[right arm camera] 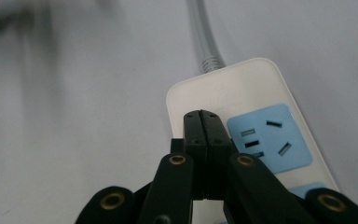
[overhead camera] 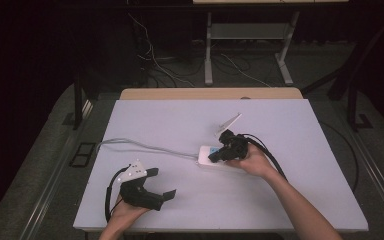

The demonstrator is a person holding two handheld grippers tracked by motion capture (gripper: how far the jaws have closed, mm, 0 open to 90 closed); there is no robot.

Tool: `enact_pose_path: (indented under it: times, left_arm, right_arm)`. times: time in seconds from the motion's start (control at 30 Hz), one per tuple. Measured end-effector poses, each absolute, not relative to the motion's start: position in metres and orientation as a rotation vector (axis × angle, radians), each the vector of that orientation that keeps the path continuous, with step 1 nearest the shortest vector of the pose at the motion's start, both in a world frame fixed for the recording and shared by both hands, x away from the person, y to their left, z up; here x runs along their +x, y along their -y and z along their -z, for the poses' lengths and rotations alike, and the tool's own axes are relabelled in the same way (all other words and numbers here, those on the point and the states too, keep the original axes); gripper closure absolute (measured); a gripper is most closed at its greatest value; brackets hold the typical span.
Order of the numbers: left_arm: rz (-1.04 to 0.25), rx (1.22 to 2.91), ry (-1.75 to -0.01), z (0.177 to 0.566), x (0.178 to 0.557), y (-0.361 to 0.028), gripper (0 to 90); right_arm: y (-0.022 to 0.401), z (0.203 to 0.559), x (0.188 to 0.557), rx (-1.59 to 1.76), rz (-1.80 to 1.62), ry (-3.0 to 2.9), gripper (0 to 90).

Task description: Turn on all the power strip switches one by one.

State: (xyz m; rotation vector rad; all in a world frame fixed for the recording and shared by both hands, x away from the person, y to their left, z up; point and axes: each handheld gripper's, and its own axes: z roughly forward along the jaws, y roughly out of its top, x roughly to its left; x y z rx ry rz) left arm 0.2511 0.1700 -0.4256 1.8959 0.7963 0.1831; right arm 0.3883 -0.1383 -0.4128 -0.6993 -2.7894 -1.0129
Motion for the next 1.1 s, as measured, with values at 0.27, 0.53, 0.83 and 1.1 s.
enact_pose_path:
  times: [0.27,0.53,0.83,1.1]
  left_arm:
    - [-0.186,1.885,-0.801,0.425,0.251,-0.173,0.0]
    - [-0.187,1.887,-0.803,0.425,0.252,-0.173,0.0]
    - [-0.187,1.898,-0.796,0.426,0.251,-0.170,0.0]
    - [-0.189,1.898,-0.799,0.426,0.251,-0.170,0.0]
  right_arm:
    - [0.134,0.415,0.390,-0.673,1.025,2.790,90.0]
    - [0.140,0.415,0.392,-0.687,1.034,2.766,90.0]
    - [0.155,0.418,0.390,-0.725,1.054,2.754,90.0]
    - [0.157,0.420,0.385,-0.732,1.088,2.742,90.0]
